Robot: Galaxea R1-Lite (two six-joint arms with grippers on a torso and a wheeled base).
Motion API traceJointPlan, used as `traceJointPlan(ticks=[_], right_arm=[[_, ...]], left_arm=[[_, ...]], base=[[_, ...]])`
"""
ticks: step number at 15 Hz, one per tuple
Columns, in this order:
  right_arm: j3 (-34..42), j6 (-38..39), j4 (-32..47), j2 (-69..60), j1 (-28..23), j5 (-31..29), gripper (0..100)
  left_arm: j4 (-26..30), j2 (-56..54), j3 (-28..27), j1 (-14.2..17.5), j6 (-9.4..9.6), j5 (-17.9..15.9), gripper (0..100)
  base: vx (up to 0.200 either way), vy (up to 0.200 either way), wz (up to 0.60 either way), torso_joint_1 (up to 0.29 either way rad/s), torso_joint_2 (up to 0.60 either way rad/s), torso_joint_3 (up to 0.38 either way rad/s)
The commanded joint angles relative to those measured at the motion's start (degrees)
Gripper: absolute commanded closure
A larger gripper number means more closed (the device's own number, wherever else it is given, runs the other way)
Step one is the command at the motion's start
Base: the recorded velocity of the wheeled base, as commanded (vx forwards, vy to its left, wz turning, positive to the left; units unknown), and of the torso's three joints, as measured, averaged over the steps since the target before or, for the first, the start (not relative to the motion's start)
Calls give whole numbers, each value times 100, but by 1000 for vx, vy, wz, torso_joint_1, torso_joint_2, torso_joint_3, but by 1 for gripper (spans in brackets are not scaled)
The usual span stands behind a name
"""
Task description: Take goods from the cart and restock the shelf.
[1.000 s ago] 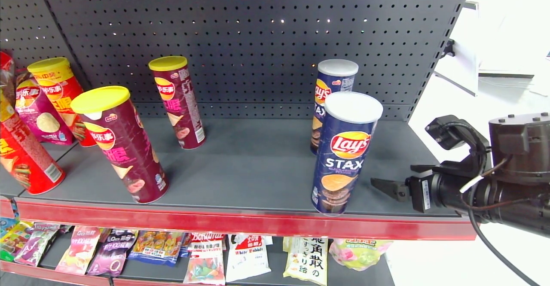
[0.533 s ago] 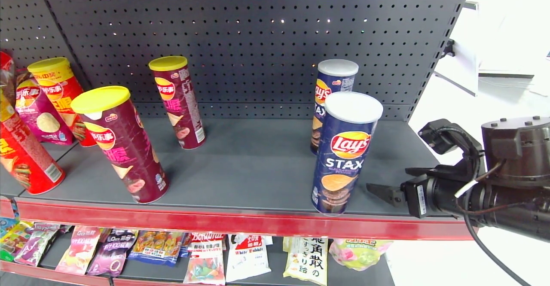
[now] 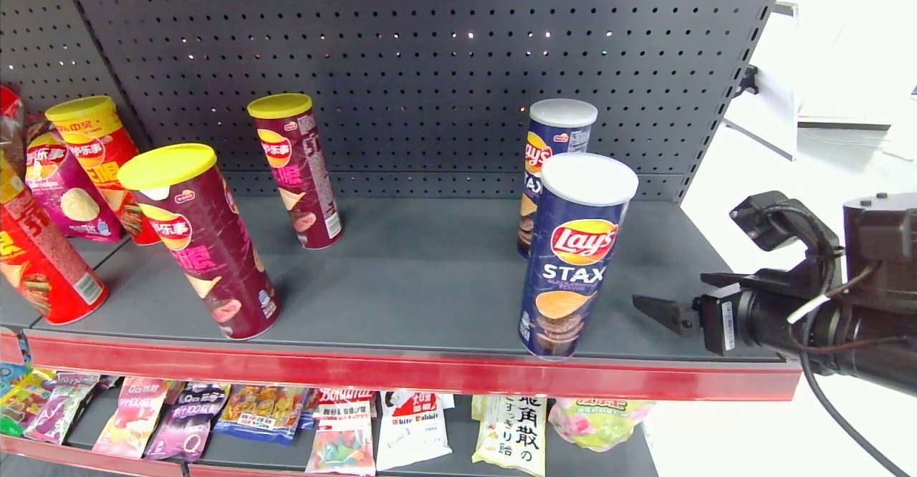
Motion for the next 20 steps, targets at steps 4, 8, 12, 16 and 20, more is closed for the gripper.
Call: traceJointPlan(ticks=[4,8,12,16,20], right_arm=[[898,-585,-21,-1439,-973,19,0],[1478,-391,-47,-2072,-1281,10,0],[1654,-681,-30,-2591,-1334,62,0],[2164,-989,-47,-3294,-1263,62,0],[2225,-1015,-82,-3443,-1000,71,0]], left_arm=[[-1,9,0,-1,0,-2,0],[-1,9,0,7,0,-2,0],[-1,9,0,-1,0,-2,0],[-1,9,0,-1,0,-2,0],[-1,9,0,-1,0,-2,0]], base=[[0,0,0,0,0,0],[0,0,0,0,0,0],[0,0,0,0,0,0],[0,0,0,0,0,0],[0,0,0,0,0,0]])
